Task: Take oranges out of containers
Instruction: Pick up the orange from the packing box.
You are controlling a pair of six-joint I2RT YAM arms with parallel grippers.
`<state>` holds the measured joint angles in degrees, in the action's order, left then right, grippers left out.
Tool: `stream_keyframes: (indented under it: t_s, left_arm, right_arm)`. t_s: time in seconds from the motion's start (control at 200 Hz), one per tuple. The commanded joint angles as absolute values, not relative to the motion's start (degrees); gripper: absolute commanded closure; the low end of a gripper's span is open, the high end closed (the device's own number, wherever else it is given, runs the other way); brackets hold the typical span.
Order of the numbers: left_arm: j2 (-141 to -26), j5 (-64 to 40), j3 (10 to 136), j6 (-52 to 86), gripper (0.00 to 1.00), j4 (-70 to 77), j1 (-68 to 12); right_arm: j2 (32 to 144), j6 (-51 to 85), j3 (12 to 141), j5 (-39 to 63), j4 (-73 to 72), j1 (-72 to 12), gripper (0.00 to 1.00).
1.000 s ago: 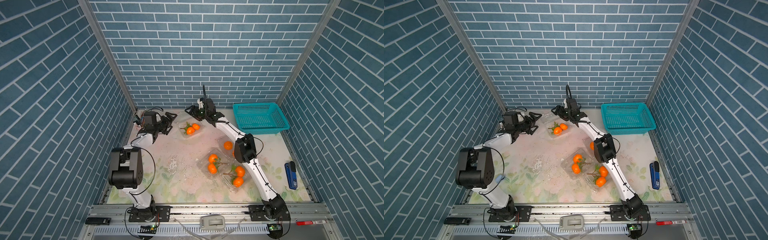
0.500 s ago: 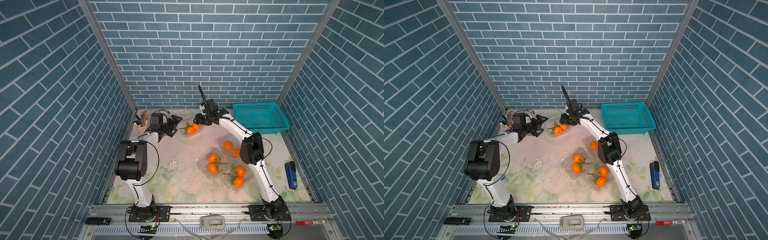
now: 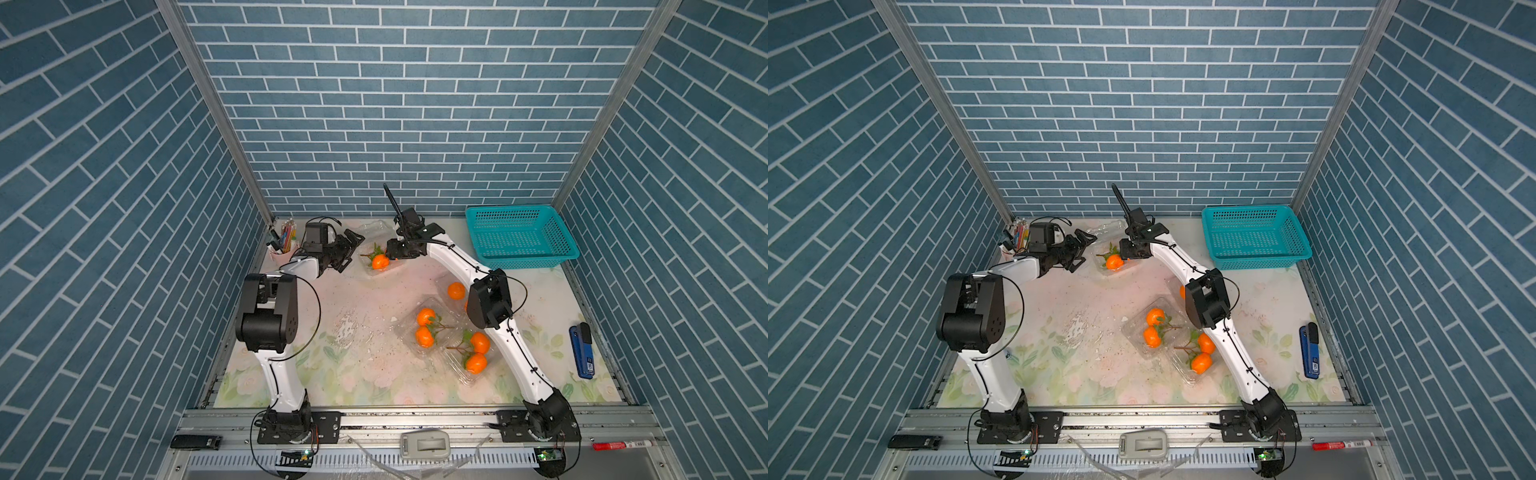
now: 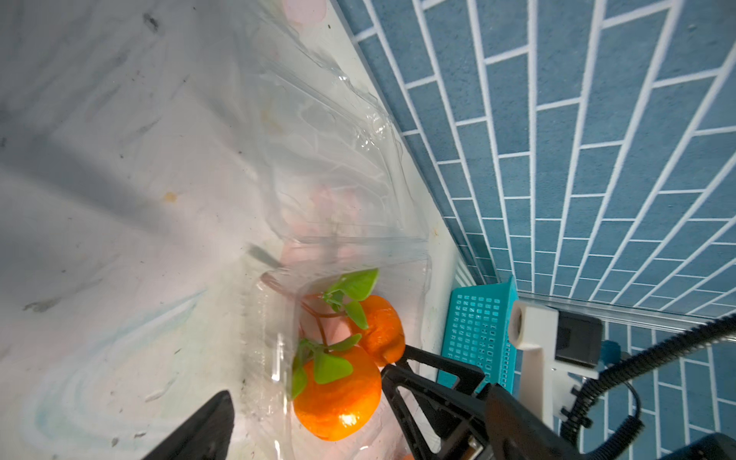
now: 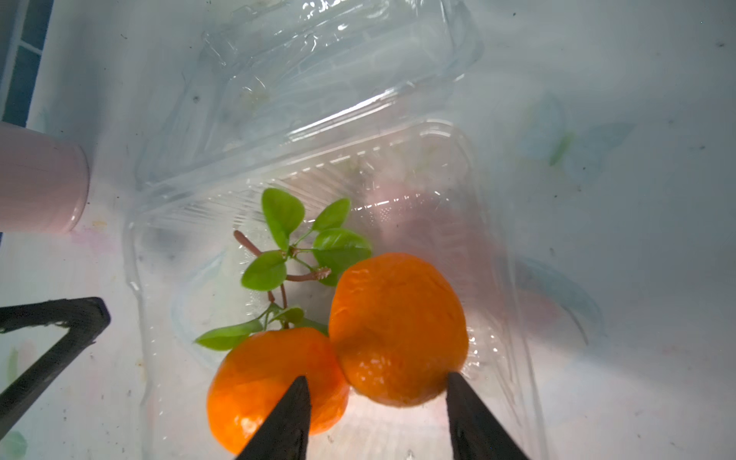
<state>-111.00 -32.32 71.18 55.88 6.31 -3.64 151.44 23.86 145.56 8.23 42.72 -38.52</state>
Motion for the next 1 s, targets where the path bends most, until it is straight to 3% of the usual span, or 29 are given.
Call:
stream_keyframes:
  t_s: [0.0, 0.715, 0.995]
  left_arm:
    - [-113.0, -31.7, 72.9, 54.2, 0.01, 4.8, -4.1]
    - [-118.4, -33.0, 77.4, 55.2, 0.01, 5.8, -8.9]
    - [-115.6, -32.7, 77.4, 53.3, 0.01, 2.5, -8.9]
  right_arm:
    - [152.8, 21.0, 146.5, 3.7, 44.8, -39.0, 0.44]
    - [152.5, 20.0, 142.6, -3.0, 48.2, -40.9, 0.33]
    - [148.8, 20.2, 140.5, -3.4, 47.8, -40.8, 0.49]
